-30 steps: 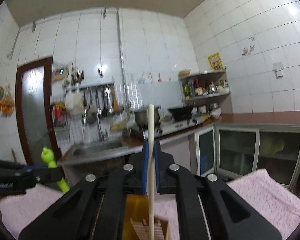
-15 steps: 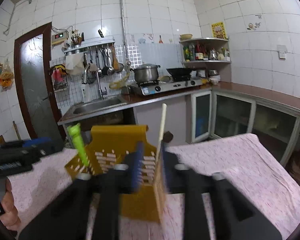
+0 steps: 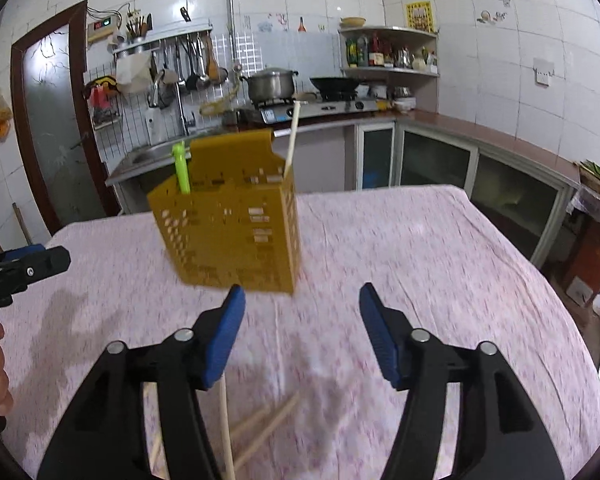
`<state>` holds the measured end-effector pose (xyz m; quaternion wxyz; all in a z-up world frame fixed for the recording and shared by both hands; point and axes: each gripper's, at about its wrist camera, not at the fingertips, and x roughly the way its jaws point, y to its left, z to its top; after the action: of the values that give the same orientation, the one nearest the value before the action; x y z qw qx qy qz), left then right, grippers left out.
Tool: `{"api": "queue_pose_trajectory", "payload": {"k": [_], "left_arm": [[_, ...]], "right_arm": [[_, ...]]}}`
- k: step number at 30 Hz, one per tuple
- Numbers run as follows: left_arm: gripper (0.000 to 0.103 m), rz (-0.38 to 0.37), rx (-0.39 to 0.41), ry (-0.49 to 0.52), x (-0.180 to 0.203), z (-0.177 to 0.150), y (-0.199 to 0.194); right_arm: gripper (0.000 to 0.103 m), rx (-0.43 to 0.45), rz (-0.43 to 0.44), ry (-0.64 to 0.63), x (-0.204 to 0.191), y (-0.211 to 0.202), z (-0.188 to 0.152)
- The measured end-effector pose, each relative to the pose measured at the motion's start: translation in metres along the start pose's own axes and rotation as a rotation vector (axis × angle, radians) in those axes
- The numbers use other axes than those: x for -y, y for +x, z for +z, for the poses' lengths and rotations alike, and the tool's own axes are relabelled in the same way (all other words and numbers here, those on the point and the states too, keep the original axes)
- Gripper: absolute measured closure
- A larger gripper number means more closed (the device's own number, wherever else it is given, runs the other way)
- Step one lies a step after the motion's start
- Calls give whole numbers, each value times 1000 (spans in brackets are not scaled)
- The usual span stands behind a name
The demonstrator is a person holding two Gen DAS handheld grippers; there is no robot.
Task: Organize utensils
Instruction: 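Open both tools to release the fork and chopstick into the holder, then grasp a wooden chopstick with the left tool while the right tool grasps another chopstick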
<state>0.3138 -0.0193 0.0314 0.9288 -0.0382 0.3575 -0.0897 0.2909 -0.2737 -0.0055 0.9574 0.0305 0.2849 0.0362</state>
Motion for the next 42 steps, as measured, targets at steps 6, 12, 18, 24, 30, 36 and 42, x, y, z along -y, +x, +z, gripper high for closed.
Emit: {"api": "queue_pose_trajectory", "payload": {"k": [6, 12, 18, 24, 30, 36, 42], "left_arm": [[5, 17, -77, 4, -4, -30, 3], [8, 16, -172, -8, -3, -56, 22], [34, 0, -262, -12, 4, -61, 41], [54, 10, -331, 5, 14, -60, 60], [69, 30, -373, -12, 11, -61, 75], [70, 33, -380, 1, 14, -62, 82], [76, 84, -405, 32, 24, -60, 92]], "right_arm": [[42, -58, -27, 9, 1, -7, -23], [42, -177, -34, 19, 2, 5, -47], [57, -349, -6, 90, 0, 30, -50], [68, -437, -9, 155, -4, 51, -52], [81, -454, -26, 159, -12, 60, -56], [86, -468, -49, 129, -20, 68, -55], [89, -508, -101, 65, -33, 79, -50]]}}
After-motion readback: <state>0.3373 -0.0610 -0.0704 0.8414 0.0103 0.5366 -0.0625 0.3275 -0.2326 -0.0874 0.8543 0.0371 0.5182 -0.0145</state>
